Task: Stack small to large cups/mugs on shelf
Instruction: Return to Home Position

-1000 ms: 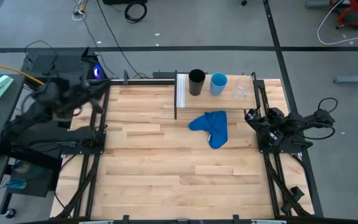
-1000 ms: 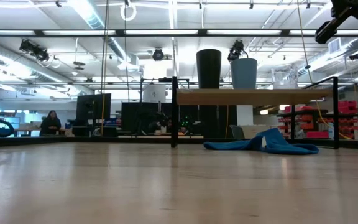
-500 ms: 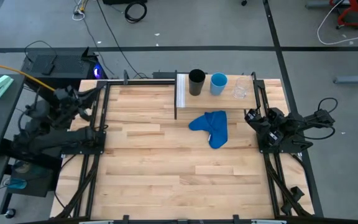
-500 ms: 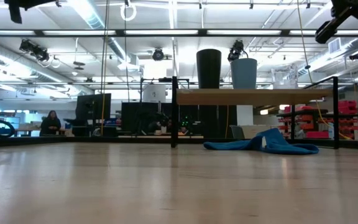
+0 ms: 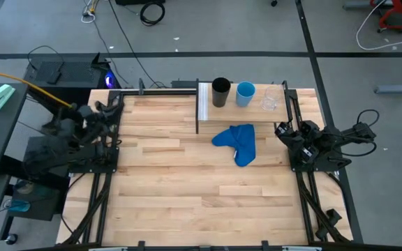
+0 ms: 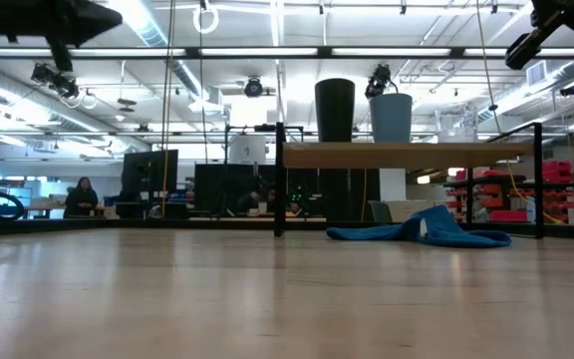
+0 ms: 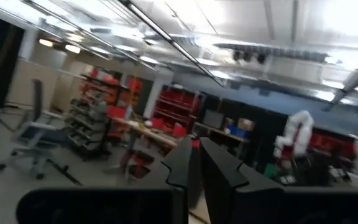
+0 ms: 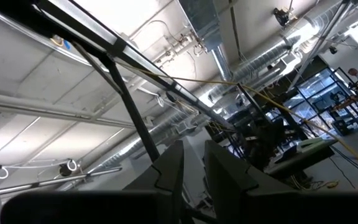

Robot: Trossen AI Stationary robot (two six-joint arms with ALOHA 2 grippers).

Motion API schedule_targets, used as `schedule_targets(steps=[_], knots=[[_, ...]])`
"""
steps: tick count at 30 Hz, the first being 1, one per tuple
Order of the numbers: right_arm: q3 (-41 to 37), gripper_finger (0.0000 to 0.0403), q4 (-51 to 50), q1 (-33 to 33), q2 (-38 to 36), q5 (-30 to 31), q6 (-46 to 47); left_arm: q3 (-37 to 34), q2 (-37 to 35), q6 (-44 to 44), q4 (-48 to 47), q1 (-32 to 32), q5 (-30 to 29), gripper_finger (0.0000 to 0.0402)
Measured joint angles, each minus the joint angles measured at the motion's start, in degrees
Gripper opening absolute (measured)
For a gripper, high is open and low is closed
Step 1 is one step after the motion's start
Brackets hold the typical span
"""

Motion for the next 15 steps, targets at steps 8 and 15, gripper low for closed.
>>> schedule_targets(steps=[8, 15], knots=[[0.0, 0.0073, 0.0, 0.0, 0.0, 0.0, 0.0, -10.2, 0.1, -3.2, 10.6, 0.0, 2.0, 0.0038], [0.0, 0.0073, -1.4, 0.0, 0.0, 0.0, 1.5, -13.8, 0.0, -4.4, 11.3, 0.0, 3.7, 0.003]])
